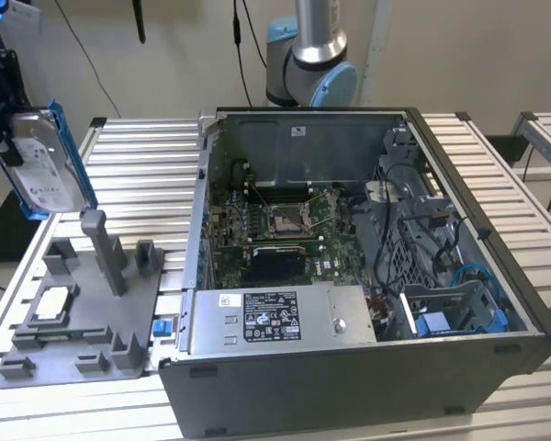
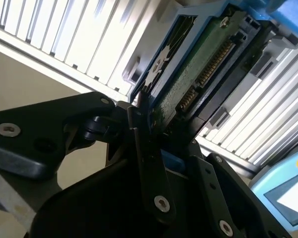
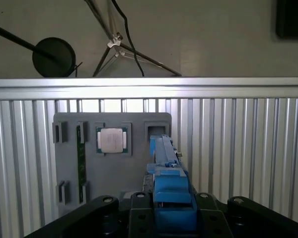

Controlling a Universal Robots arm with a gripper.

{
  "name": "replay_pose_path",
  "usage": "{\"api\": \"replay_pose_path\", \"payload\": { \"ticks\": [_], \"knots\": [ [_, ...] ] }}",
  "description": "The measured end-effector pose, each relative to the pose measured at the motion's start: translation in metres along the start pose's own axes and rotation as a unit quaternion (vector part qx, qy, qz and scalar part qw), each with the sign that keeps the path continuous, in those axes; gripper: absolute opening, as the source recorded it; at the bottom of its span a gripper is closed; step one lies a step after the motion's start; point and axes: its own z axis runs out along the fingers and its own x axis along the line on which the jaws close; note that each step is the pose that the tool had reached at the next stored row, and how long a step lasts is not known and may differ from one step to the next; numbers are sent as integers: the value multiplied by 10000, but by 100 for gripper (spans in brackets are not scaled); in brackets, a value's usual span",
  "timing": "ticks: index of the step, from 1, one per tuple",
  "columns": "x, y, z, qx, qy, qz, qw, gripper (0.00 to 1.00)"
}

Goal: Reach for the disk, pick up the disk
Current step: 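Pick up the disk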

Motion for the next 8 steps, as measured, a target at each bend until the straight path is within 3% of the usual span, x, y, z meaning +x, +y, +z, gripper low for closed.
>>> {"api": "replay_pose_path", "payload": {
  "ticks": [8],
  "knots": [
    [-6, -3, -136, 0, 0, 1, 10000, 0]
  ]
}}
